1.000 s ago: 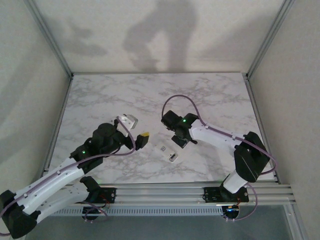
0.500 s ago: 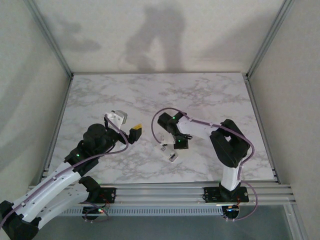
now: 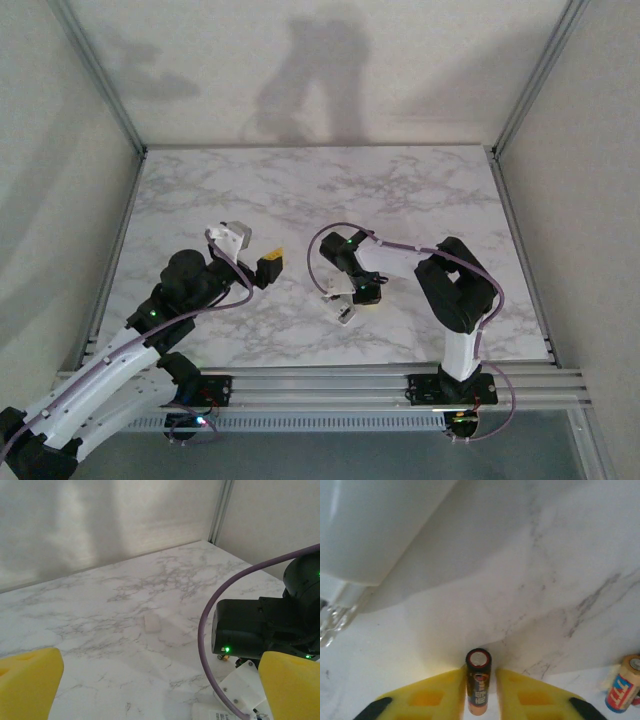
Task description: Load the batteries into the remote control
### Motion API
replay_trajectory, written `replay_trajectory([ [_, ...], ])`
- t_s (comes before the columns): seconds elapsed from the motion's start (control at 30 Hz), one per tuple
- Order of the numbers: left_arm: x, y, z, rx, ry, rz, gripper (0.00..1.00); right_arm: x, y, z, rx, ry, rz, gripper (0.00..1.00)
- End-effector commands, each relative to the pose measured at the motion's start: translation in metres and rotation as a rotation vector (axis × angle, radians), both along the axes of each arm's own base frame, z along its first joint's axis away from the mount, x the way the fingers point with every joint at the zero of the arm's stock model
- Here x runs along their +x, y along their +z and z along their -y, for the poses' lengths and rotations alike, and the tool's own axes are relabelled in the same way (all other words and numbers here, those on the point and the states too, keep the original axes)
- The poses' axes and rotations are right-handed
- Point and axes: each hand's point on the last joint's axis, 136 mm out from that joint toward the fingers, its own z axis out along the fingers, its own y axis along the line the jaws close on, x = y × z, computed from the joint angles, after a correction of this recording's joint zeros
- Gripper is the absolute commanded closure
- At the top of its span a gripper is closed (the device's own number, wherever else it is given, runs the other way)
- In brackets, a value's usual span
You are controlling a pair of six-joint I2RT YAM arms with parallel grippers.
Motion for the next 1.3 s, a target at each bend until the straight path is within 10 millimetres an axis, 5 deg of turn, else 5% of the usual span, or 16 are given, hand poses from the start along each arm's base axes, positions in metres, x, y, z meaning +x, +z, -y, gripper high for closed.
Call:
replay_trajectory([
  [0.0, -0.002, 0.008, 0.000, -0.042, -0.010, 0.021, 0.01, -0.008, 0.000, 0.001, 0.013, -0.022, -0.039, 0.70],
  [0.17, -0.002, 0.008, 0.001, -0.045, -0.016, 0.019, 0.01, 0.007, 0.047, -0.012, 0.102, -0.059, 0.067, 0.66],
  [0.37, -0.003, 0.008, 0.002, -0.049, -0.024, 0.015, 0.01, -0.005, 0.120, -0.022, 0.339, -0.304, 0.188, 0.62],
  [0.43, -0.002, 0.009, 0.002, -0.053, -0.022, 0.013, 0.01, 0.000, 0.150, -0.033, 0.515, -0.548, 0.282, 0.61],
  [0.53, 0.001, 0.007, 0.002, -0.061, -0.016, -0.004, 0.01, 0.021, 0.185, -0.014, 0.790, -1.327, 0.465, 0.54],
  [0.63, 0.004, 0.002, 0.004, -0.059, -0.017, -0.030, 0.01, 0.002, 0.159, -0.007, 0.911, -1.953, 0.319, 0.58],
  [0.73, 0.004, 0.000, 0.009, -0.062, -0.044, -0.047, 0.01, -0.007, 0.135, -0.001, 0.966, -2.285, 0.257, 0.62],
  [0.97, 0.004, -0.005, 0.013, -0.054, -0.068, -0.064, 0.01, -0.020, 0.115, 0.037, 0.785, -2.599, 0.444, 0.57],
  [1.27, 0.004, -0.006, 0.014, -0.055, -0.075, -0.066, 0.01, -0.015, 0.066, 0.023, 0.685, -2.803, 0.325, 0.57],
])
